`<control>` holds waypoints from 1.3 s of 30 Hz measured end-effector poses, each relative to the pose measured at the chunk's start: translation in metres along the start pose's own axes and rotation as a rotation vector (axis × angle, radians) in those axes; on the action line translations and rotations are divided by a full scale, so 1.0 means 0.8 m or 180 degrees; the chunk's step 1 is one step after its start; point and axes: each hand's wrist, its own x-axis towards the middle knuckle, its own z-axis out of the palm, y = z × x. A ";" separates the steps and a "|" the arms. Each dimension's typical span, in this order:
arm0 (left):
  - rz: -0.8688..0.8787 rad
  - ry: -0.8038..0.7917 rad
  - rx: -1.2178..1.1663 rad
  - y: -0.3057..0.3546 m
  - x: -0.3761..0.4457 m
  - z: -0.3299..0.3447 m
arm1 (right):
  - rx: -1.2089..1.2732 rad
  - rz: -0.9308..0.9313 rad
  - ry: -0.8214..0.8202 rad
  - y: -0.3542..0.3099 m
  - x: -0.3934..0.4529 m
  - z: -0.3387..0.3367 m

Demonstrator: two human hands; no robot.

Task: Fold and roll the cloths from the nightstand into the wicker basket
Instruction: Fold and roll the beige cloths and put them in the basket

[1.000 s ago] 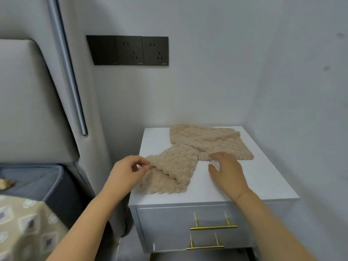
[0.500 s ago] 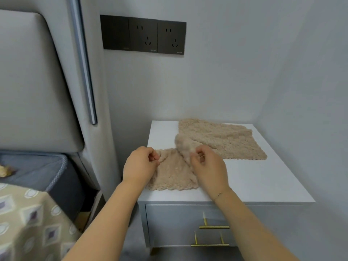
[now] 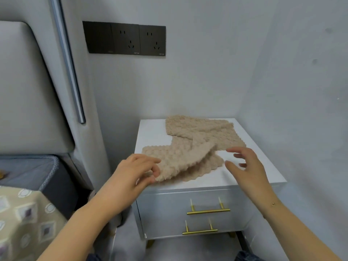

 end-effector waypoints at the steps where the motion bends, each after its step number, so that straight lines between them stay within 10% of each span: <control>1: -0.0044 -0.0204 -0.0123 0.005 -0.006 -0.001 | -0.0254 -0.0304 -0.0243 0.002 0.000 0.000; 6: -0.0327 -0.0667 -0.0239 0.014 -0.016 -0.008 | -0.1826 -0.1315 -0.1161 0.009 0.021 0.014; 14: -0.0645 -0.0583 -0.0559 -0.005 -0.019 -0.021 | -0.2387 -0.0702 -0.2673 0.045 -0.012 0.015; 24: -0.1224 0.0440 -0.0056 -0.002 -0.005 -0.032 | -0.1193 -0.1105 -0.1102 0.058 -0.015 -0.002; 28: -0.1632 0.1016 -0.1730 0.006 0.051 -0.027 | -0.0211 -0.0488 -0.0699 0.028 0.014 -0.011; 39: -0.0699 0.1374 -0.2460 0.019 0.158 -0.060 | 0.0308 -0.0746 0.0097 -0.049 0.108 -0.061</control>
